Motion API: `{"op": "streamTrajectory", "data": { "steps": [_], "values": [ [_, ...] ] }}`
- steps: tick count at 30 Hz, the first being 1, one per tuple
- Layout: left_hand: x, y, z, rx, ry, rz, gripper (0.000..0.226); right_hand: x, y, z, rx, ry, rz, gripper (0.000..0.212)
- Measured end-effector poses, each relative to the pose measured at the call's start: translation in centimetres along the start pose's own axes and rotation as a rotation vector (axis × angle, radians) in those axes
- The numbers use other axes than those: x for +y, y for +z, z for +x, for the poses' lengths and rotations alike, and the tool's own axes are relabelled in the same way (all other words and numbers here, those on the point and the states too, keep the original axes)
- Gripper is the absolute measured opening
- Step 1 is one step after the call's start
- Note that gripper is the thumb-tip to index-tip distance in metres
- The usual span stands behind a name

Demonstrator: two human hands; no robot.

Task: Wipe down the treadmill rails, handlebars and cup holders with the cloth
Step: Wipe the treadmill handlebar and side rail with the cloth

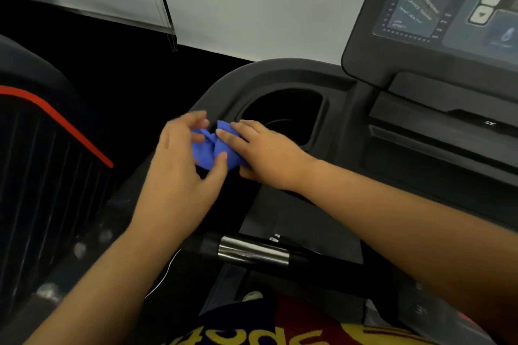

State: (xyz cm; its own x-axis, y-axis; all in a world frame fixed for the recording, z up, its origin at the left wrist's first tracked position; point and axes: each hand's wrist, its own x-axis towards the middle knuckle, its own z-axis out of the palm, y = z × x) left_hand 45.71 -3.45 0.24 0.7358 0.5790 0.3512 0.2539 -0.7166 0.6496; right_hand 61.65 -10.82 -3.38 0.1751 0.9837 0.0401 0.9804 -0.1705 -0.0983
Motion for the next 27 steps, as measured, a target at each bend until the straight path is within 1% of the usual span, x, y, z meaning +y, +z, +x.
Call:
{"op": "streamTrajectory", "data": {
  "steps": [2, 3, 5, 8, 10, 11, 12, 13, 14, 16, 18, 21, 22, 24, 25, 27],
  "values": [
    [-0.9, 1.1, -2.0, -0.051, 0.034, 0.001, 0.03, 0.6, -1.6, -1.9, -0.063, 0.026, -0.038, 0.07],
    [-1.8, 1.8, -2.9, -0.097, 0.015, 0.009, 0.023, 1.0, -2.3, -3.1, -0.099, 0.034, -0.042, 0.067],
    [-3.3, 3.0, -4.3, -0.183, -0.077, 0.002, 0.018, 2.2, -3.6, -6.2, -0.174, 0.057, -0.019, 0.061],
    [-4.6, 4.1, -5.1, -0.228, -0.208, -0.031, 0.015, 4.9, -5.0, -10.2, -0.169, 0.13, -0.021, 0.058],
    [-5.1, 4.9, -5.3, -0.247, -0.257, -0.024, 0.012, 6.0, -5.3, -11.7, -0.218, 0.139, -0.038, 0.068],
    [-5.3, 5.2, -5.4, -0.263, -0.256, 0.027, 0.012, 6.2, -5.2, -12.2, -0.272, 0.129, -0.089, 0.076],
    [-5.4, 5.4, -5.5, -0.276, -0.227, 0.099, 0.016, 6.4, -5.0, -12.6, -0.311, 0.106, -0.147, 0.083],
    [-5.6, 5.4, -5.6, -0.288, -0.181, 0.164, 0.025, 6.5, -4.9, -13.0, -0.312, 0.06, -0.197, 0.087],
    [-5.7, 5.4, -5.6, -0.31, -0.133, 0.196, 0.034, 6.5, -5.0, -13.4, -0.301, 0.018, -0.243, 0.085],
    [-6.1, 5.1, -5.7, -0.374, -0.04, 0.216, 0.045, 6.3, -5.5, -14.5, -0.289, -0.015, -0.285, 0.069],
    [-6.5, 5.2, -6.0, -0.406, 0.072, 0.263, 0.049, 5.9, -5.6, -15.7, -0.293, -0.041, -0.245, 0.053],
    [-6.6, 5.4, -6.3, -0.346, 0.123, 0.314, 0.047, 5.6, -4.7, -16.6, -0.326, -0.039, -0.234, 0.056],
    [-6.5, 5.4, -6.4, -0.316, 0.132, 0.314, 0.045, 5.4, -4.7, -16.0, -0.341, -0.023, -0.271, 0.059],
    [-6.6, 5.6, -6.5, -0.272, 0.155, 0.31, 0.046, 4.8, -4.1, -14.0, -0.326, -0.049, -0.363, 0.07],
    [-6.7, 5.6, -6.5, -0.259, 0.165, 0.311, 0.047, 4.3, -3.7, -12.9, -0.366, -0.086, -0.431, 0.071],
    [-6.8, 5.7, -6.6, -0.241, 0.169, 0.319, 0.048, 3.9, -3.0, -11.8, -0.595, -0.056, -0.538, 0.068]
  ]
}}
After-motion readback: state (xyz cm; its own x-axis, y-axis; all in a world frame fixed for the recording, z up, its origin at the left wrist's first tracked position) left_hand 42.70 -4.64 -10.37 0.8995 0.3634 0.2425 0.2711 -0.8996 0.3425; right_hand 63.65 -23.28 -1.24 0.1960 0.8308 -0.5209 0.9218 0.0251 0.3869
